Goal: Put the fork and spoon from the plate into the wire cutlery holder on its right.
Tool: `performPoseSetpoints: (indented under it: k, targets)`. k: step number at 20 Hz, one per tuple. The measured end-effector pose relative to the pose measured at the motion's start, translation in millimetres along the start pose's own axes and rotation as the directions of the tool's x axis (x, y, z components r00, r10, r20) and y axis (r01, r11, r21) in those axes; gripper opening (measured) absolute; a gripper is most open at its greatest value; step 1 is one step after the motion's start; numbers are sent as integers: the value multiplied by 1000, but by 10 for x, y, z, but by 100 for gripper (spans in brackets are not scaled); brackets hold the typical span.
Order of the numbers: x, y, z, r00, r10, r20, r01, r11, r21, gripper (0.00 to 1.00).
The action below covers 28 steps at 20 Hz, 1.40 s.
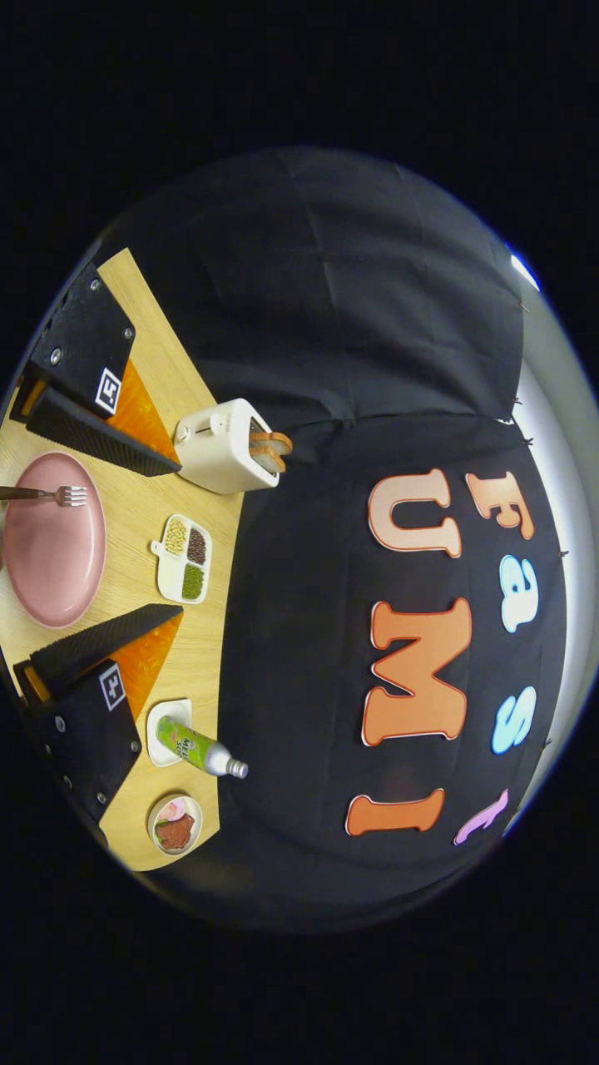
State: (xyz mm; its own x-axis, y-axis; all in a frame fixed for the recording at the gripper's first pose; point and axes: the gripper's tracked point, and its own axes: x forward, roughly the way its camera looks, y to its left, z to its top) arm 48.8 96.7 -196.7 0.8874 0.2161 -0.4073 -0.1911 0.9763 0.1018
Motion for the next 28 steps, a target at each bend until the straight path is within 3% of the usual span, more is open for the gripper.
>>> performPoseSetpoints:
  k: [5,8,14,18,25,28]
  targets:
    - [168,86,-610,978,31,-207,-34,999,-12,93]
    - [185,154,-959,941,45,-336,-65,997,-49,93]
    - [82,306,-1580,818,72,-571,-133,989,-65,87]
    - [6,347,-1839,735,72,-674,-162,984,-71,77]
    - [-147,330,-2260,590,27,-807,-189,976,-105,46]
    - [-156,318,-2310,573,1,-820,-167,979,-115,34]
